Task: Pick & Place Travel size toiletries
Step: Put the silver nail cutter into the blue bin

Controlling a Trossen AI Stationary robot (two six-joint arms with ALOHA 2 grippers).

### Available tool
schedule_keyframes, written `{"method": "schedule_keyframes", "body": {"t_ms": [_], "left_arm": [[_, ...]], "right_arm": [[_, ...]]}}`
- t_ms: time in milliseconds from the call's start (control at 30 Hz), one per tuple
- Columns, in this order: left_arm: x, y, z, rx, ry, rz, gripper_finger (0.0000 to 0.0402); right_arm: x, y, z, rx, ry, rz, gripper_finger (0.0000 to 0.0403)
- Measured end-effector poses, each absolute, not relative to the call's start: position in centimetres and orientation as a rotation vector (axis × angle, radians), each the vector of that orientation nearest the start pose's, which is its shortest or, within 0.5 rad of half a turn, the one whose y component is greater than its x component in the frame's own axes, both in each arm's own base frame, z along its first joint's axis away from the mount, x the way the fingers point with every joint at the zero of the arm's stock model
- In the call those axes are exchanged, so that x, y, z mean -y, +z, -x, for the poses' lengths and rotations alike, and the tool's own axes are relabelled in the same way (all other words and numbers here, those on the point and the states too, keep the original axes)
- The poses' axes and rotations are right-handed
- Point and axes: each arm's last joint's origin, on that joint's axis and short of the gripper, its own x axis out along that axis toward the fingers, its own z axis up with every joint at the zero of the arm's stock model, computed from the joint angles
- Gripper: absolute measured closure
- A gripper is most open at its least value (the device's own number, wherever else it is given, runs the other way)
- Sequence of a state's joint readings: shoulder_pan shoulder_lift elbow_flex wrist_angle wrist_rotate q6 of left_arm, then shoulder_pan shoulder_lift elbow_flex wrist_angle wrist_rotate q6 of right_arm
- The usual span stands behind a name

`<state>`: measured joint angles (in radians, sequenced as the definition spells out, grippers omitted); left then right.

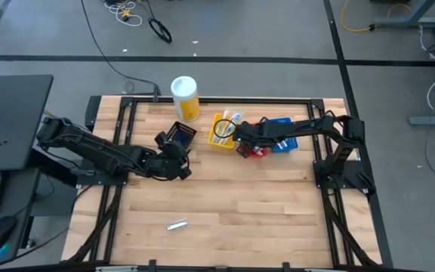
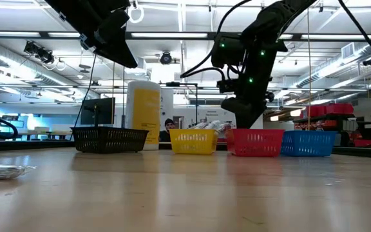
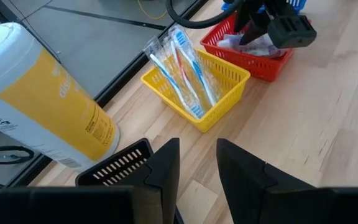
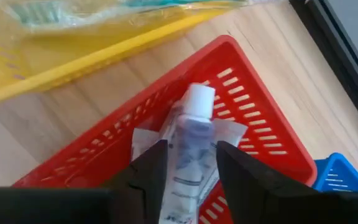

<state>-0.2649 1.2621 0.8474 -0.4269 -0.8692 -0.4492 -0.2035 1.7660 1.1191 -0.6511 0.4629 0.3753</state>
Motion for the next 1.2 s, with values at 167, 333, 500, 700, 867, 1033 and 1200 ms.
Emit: {"method": "schedule_keyframes", "body": {"t_ms": [167,333,500,700,867,1033,1200], "left_arm": [[4.3,24.7,-24.3,-0.57,0.708,-0.041,0.0287],[4.4,24.6,-24.3,-0.584,0.675,-0.017,0.0287],[5.1,24.2,-24.5,-0.677,0.459,0.141,0.0287],[7.4,24.3,-24.4,-0.72,0.233,0.339,0.0287],[10.2,24.5,-23.6,-0.726,0.138,0.472,0.0287],[14.4,23.8,-23.7,-0.686,0.003,0.518,0.0287],[17.9,20.8,-24.0,-0.78,-0.124,0.44,0.0287]], "right_arm": [[7.2,17.8,-32.2,-1.136,-0.8,-0.155,0.0241],[4.5,19.5,-33.8,-1.035,-0.714,-0.141,0.024],[1.0,20.0,-35.1,-0.961,-0.545,-0.041,0.024],[-1.1,20.1,-35.3,-0.942,-0.47,-0.022,0.024],[-1.8,20.1,-35.3,-0.931,-0.463,-0.053,0.024],[-3.0,20.3,-35.6,-0.909,-0.359,-0.079,0.024],[-4.0,20.6,-36.1,-0.854,-0.304,-0.058,0.024]]}}
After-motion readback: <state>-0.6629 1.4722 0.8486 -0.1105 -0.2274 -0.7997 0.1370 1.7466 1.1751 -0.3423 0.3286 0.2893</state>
